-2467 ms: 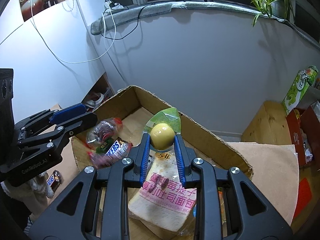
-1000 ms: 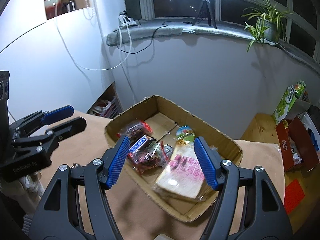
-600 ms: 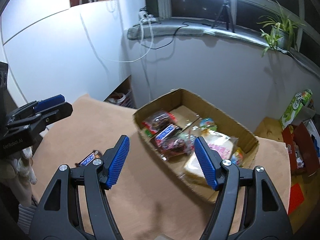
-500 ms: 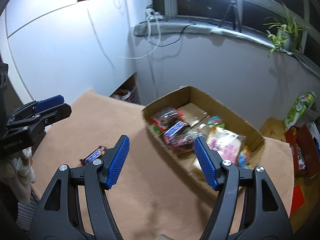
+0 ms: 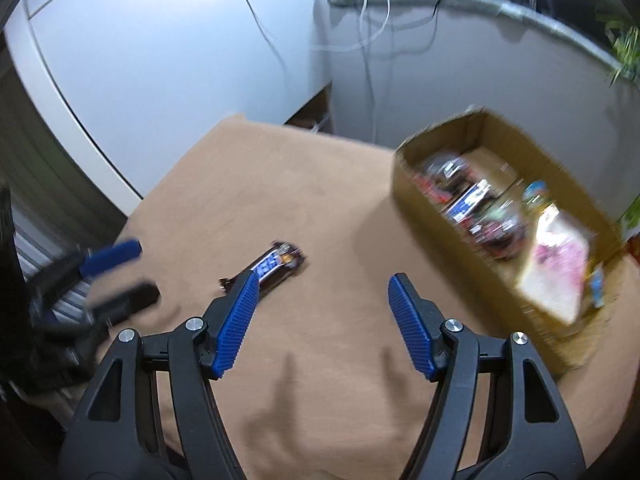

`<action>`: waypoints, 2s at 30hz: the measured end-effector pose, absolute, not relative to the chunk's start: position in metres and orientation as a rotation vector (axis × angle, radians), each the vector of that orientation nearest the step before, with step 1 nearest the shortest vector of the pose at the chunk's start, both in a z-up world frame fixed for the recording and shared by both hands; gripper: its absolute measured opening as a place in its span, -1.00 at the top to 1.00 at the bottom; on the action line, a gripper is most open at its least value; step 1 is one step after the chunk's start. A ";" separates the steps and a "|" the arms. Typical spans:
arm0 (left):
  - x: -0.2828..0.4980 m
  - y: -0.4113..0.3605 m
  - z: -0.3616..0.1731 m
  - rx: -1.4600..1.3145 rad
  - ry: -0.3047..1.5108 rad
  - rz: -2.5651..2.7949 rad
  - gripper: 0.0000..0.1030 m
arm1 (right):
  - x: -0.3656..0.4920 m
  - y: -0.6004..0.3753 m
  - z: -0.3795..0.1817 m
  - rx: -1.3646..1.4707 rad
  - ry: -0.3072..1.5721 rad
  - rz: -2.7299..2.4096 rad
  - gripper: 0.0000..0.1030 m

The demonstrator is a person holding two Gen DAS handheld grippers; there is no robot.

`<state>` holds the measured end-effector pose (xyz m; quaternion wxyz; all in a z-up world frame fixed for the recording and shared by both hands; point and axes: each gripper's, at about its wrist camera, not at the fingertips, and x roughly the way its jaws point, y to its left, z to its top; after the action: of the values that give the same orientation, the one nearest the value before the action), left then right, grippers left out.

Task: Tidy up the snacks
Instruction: 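Move the left gripper to the pink candy while the right moves to the Snickers bar, then grasp the pink candy with the left gripper while the right grasps the Snickers bar, then carry the pink candy with the left gripper while the right carries the Snickers to the box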

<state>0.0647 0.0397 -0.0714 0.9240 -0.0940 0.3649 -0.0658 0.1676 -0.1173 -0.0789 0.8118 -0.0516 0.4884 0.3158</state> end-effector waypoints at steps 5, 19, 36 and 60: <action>0.054 0.036 -0.099 -0.204 0.813 -0.150 -0.08 | 0.180 -0.097 -0.106 -0.041 1.181 0.701 -0.17; 0.054 0.012 -0.135 -0.190 0.911 -0.184 0.14 | 0.199 -0.066 -0.153 0.108 1.385 0.685 0.05; 0.039 0.003 -0.157 -0.085 0.896 -0.111 0.40 | 0.201 -0.023 -0.154 -0.172 1.326 0.663 0.23; 0.044 0.022 -0.144 -0.153 0.873 -0.114 0.66 | 0.183 -0.071 -0.133 -0.114 1.186 0.695 0.42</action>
<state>0.0435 0.0218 -0.1439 0.9018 -0.0742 0.4222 -0.0552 0.1826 -0.0713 -0.1335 0.7715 -0.0526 0.5470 0.3205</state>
